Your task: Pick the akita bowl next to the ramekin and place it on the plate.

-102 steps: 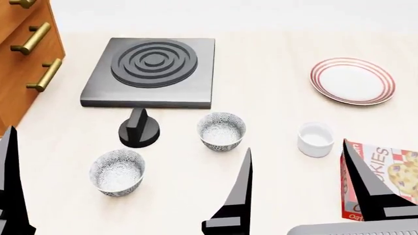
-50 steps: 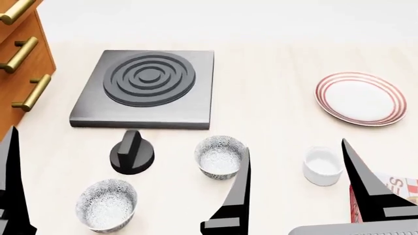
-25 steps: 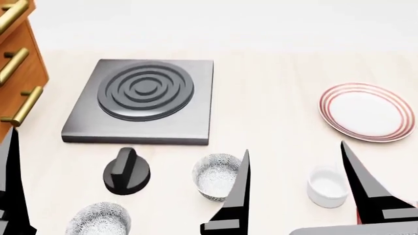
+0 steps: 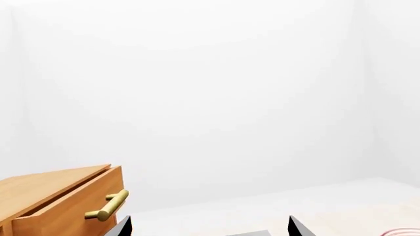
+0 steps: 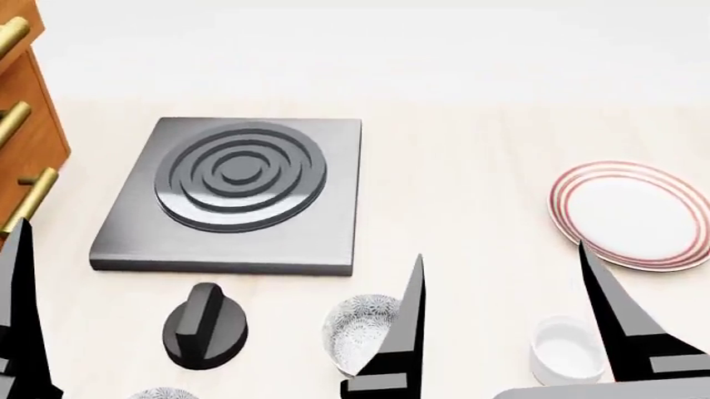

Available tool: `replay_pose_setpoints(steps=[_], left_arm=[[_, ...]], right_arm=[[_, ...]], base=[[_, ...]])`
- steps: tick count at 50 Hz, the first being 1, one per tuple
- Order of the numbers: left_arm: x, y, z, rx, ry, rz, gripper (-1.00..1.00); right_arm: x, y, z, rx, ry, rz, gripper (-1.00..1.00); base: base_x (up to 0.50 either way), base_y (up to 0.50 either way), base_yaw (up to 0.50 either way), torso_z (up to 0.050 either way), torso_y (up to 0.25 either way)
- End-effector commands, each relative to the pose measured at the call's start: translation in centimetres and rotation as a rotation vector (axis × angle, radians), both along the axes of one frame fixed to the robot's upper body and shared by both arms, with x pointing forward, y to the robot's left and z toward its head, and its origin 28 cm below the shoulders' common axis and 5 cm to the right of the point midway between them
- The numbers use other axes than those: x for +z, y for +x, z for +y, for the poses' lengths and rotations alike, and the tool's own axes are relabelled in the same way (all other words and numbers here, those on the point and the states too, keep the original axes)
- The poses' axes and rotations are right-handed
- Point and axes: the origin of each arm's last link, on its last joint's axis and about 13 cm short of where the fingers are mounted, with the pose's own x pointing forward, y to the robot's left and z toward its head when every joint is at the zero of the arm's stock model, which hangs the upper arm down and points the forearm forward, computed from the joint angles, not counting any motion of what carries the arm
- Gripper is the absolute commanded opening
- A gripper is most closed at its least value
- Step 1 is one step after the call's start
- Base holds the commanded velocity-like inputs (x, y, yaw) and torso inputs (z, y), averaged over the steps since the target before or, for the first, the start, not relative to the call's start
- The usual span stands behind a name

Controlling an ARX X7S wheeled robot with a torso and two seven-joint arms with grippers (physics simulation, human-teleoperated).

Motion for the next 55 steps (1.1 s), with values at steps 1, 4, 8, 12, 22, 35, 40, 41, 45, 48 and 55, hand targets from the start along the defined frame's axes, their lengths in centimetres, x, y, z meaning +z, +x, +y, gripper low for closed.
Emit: replay_pose_setpoints(steps=[1, 4, 8, 12, 22, 35, 40, 41, 45, 48, 55], left_arm=[[-0.01, -0.01, 0.03, 0.001, 0.0, 0.0, 1.0], [0.04, -0.05, 0.01, -0.001, 0.001, -0.002, 1.0], [-0.02, -0.01, -0.01, -0.002, -0.001, -0.001, 1.0], [0.01, -0.03, 0.01, -0.003, -0.002, -0.002, 1.0], [0.07, 0.01, 0.03, -0.001, -0.002, -0.002, 1.0], [0.11, 0.04, -0.05, -0.002, 0.0, -0.003, 1.0], [0.1, 0.05, -0.05, -0.002, 0.0, -0.002, 1.0], [0.1, 0.06, -0.05, -0.002, -0.001, -0.002, 1.0], [0.05, 0.04, -0.07, -0.003, 0.0, -0.001, 1.0], [0.06, 0.06, -0.08, -0.003, 0.001, -0.002, 1.0], [-0.03, 0.08, -0.05, -0.002, 0.001, 0.001, 1.0]], right_arm=[[-0.03, 0.0, 0.01, 0.001, 0.0, 0.001, 1.0], [-0.03, 0.01, 0.01, 0.0, 0.0, 0.001, 1.0], [-0.01, -0.02, -0.02, 0.0, 0.001, 0.0, 1.0], [-0.05, -0.02, -0.02, -0.003, 0.001, 0.001, 1.0], [-0.02, -0.01, 0.01, -0.002, -0.001, 0.001, 1.0], [-0.1, 0.08, 0.01, 0.0, 0.001, 0.005, 1.0], [-0.08, 0.1, 0.01, 0.0, 0.002, 0.004, 1.0], [-0.05, 0.09, 0.0, 0.0, 0.002, 0.004, 1.0], [-0.01, 0.05, -0.02, -0.001, 0.002, 0.003, 1.0], [0.02, 0.07, 0.0, -0.001, 0.003, 0.002, 1.0], [-0.03, 0.13, 0.0, -0.001, 0.003, 0.003, 1.0]], base=[[0.15, 0.0, 0.0, 0.0, 0.0], [0.16, 0.0, 0.0, 0.0, 0.0], [0.16, 0.0, 0.0, 0.0, 0.0], [0.16, 0.0, 0.0, 0.0, 0.0], [0.16, 0.0, 0.0, 0.0, 0.001], [0.16, 0.0, 0.0, 0.0, 0.0], [0.15, 0.0, 0.0, 0.0, 0.002], [0.15, 0.0, 0.0, 0.0, 0.0], [0.16, 0.0, 0.0, 0.0, 0.0], [0.15, 0.0, 0.0, 0.0, 0.0], [0.16, 0.0, 0.0, 0.0, 0.0]])
